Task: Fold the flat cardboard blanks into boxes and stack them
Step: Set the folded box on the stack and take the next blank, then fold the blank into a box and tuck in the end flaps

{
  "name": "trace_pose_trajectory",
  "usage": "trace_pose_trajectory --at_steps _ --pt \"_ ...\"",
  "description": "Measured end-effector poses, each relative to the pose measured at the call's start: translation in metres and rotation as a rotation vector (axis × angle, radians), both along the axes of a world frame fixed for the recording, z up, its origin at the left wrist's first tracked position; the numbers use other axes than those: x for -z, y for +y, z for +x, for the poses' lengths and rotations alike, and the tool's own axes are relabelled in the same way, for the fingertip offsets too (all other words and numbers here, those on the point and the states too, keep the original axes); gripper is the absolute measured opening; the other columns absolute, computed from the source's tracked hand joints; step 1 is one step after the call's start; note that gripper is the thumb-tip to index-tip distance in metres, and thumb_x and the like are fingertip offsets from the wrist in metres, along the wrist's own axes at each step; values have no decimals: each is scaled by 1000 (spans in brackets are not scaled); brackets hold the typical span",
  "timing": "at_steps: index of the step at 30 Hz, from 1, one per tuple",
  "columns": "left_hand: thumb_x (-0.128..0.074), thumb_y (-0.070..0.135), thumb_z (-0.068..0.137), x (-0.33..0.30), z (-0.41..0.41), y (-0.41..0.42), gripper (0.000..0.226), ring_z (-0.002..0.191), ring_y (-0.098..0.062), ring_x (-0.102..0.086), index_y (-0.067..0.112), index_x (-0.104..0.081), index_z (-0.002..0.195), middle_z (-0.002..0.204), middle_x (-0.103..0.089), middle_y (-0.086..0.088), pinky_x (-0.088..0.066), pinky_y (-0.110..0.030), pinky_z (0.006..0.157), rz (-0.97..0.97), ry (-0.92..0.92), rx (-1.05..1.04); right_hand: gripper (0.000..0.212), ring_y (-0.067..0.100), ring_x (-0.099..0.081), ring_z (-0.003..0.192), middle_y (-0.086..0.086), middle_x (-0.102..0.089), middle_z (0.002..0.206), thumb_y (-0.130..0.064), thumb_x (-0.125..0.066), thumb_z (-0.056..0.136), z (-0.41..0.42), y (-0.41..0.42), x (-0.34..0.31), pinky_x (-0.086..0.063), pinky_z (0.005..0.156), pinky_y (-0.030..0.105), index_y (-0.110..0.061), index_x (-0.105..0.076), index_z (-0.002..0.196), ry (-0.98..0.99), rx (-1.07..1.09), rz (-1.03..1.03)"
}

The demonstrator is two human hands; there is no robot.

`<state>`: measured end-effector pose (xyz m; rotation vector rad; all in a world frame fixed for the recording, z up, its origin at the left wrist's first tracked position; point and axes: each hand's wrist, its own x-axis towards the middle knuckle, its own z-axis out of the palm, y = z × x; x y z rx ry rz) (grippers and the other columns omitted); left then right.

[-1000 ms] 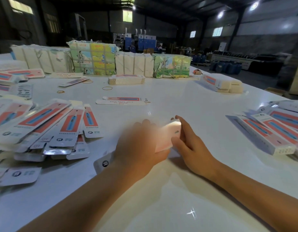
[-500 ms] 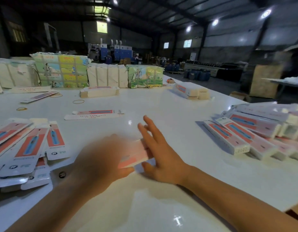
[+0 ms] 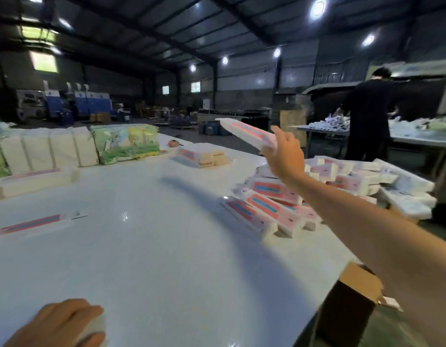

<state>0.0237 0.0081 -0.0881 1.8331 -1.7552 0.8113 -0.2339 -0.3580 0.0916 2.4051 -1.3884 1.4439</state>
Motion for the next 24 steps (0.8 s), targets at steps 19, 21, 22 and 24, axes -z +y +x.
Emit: trace_pose_trajectory --at_steps 19,21,22,24 --pt "-33 46 81 -48 -55 29 42 96 -16 -52 26 -66 97 98 -58 11 -36 -23 81 287 284 -176 24 26 -57 108 5 -66 118 -17 -54 91 98 133 42 -41 92 32 -17 -69 110 246 -651 20" --pt "-40 41 89 -43 -53 30 33 106 -16 -47 26 -64 107 108 -56 9 -36 -25 89 276 289 -217 23 27 -55 110 5 -64 117 -20 -52 92 112 178 86 -42 94 34 -18 -68 108 423 -761 56" --pt "-45 36 91 -40 -52 30 28 108 -17 -46 24 -63 109 111 -55 8 -36 -27 91 258 295 -221 24 29 -54 112 6 -63 116 -21 -49 93 115 194 107 -43 93 36 -17 -68 107 517 -783 60" --pt "-51 31 92 -37 -52 30 26 109 -18 -45 21 -64 112 114 -56 4 -36 -31 91 235 313 -218 27 32 -53 112 10 -63 113 -23 -44 94 116 213 135 -44 90 39 -11 -67 102 602 -815 39"
